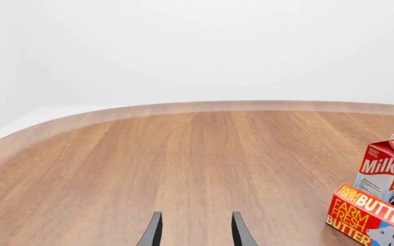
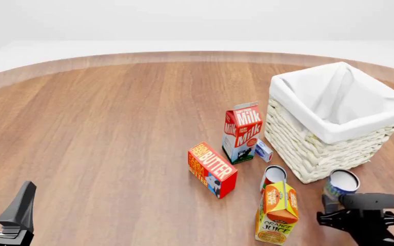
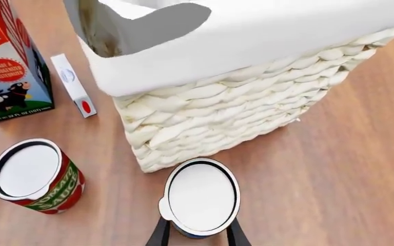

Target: Pick up the alphabet soup, and put it in the basket.

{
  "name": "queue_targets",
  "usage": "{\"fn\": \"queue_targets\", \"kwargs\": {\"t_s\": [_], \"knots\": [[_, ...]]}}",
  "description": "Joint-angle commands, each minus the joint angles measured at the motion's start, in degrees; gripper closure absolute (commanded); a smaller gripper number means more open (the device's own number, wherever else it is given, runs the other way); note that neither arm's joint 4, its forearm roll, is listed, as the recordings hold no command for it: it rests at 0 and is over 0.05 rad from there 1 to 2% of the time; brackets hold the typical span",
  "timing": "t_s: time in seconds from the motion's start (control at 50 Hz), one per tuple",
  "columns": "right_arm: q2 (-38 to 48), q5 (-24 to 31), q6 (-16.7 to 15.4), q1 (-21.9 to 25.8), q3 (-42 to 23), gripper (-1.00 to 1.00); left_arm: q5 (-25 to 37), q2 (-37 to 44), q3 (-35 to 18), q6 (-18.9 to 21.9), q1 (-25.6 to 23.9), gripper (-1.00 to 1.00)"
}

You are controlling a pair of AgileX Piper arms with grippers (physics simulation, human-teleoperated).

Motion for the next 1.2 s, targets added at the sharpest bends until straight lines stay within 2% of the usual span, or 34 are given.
{"fn": "queue_targets", "kwargs": {"t_s": [0.02, 0.38, 0.62, 0.7, 1.04, 1.2], "knots": [[-6.77, 5.65, 1.16, 0.14, 0.00, 1.00, 0.00, 0.00, 0.00, 0.00, 0.00, -1.00], [-16.74, 14.39, 1.57, 0.25, 0.00, 1.00, 0.00, 0.00, 0.00, 0.00, 0.00, -1.00], [-21.65, 18.36, 1.79, 0.36, 0.00, 1.00, 0.00, 0.00, 0.00, 0.00, 0.00, -1.00], [-21.52, 17.97, 1.87, 0.22, 0.00, 1.00, 0.00, 0.00, 0.00, 0.00, 0.00, -1.00], [-31.10, 26.16, 2.10, 0.50, 0.00, 1.00, 0.00, 0.00, 0.00, 0.00, 0.00, -1.00], [-33.40, 27.83, 2.10, 0.73, 0.00, 1.00, 0.00, 0.00, 0.00, 0.00, 0.00, -1.00]]}}
